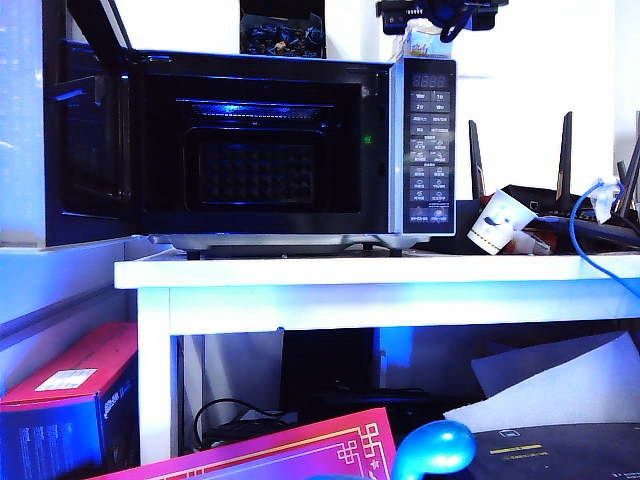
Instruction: Open the microwave door, place the box of snacks from the top of the microwave inside, then close the microwave door.
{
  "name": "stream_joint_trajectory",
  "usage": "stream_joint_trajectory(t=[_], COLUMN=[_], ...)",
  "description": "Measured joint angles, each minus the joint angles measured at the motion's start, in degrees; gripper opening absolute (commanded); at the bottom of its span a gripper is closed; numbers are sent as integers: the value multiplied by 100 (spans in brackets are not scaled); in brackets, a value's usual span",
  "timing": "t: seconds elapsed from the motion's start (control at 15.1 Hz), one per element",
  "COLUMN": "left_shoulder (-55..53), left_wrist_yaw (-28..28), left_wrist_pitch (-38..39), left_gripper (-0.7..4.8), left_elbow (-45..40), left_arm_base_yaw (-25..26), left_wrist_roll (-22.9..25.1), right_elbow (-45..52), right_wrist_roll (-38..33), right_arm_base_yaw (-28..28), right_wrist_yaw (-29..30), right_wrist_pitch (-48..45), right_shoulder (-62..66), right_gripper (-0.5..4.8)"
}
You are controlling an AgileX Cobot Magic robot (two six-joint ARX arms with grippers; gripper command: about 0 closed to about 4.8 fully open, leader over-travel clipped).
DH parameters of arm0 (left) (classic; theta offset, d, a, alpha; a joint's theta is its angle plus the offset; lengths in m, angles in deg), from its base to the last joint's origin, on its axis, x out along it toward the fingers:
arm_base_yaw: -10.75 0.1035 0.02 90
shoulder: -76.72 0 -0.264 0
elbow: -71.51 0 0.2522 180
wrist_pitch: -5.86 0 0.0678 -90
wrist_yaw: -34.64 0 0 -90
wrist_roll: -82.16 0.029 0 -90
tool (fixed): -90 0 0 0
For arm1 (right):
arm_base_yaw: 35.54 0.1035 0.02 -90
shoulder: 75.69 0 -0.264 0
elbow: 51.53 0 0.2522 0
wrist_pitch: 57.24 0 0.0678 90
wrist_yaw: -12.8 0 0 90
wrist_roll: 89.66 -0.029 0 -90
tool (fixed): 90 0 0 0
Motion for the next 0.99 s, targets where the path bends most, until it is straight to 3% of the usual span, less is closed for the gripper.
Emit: stream_joint_trajectory(t=[0.46,0.59,0.73,0.79,0.99], left_shoulder=[0,0,0,0,0], left_wrist_yaw=[-2,0,0,0,-2], left_wrist_pitch=[-22,-20,-20,-20,-20], left_gripper=[-5,-5,-5,-5,-5], left_elbow=[0,0,0,0,0], left_arm_base_yaw=[0,0,0,0,0], left_wrist_roll=[35,35,35,35,35], right_elbow=[0,0,-2,-4,-15], right_wrist_roll=[0,-2,17,9,13], right_arm_base_yaw=[-2,-2,-7,-7,-7], right_wrist_yaw=[-9,-9,-20,-17,-11], right_wrist_pitch=[516,525,640,643,643], right_shoulder=[35,35,35,35,35], right_gripper=[479,335,309,248,236])
